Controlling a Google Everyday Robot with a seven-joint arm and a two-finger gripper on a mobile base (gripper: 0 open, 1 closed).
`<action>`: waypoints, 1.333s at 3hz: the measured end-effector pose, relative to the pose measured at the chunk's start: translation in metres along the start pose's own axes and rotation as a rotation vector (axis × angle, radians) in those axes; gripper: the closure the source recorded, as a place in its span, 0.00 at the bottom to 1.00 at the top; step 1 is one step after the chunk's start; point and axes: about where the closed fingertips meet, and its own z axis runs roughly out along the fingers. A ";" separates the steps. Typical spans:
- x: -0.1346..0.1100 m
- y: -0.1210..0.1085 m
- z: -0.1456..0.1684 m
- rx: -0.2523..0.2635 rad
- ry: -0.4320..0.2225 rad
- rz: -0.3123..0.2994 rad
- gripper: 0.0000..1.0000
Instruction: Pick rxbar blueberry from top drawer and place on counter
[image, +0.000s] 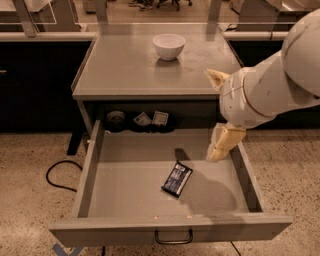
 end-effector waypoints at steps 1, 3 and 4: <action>0.010 0.001 0.014 -0.016 0.016 0.016 0.00; 0.049 0.016 0.058 -0.091 0.040 0.080 0.00; 0.041 0.016 0.064 -0.103 0.043 0.044 0.00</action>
Offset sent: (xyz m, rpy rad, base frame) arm 0.0452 -0.0520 -0.1335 -0.0040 0.2261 -0.1065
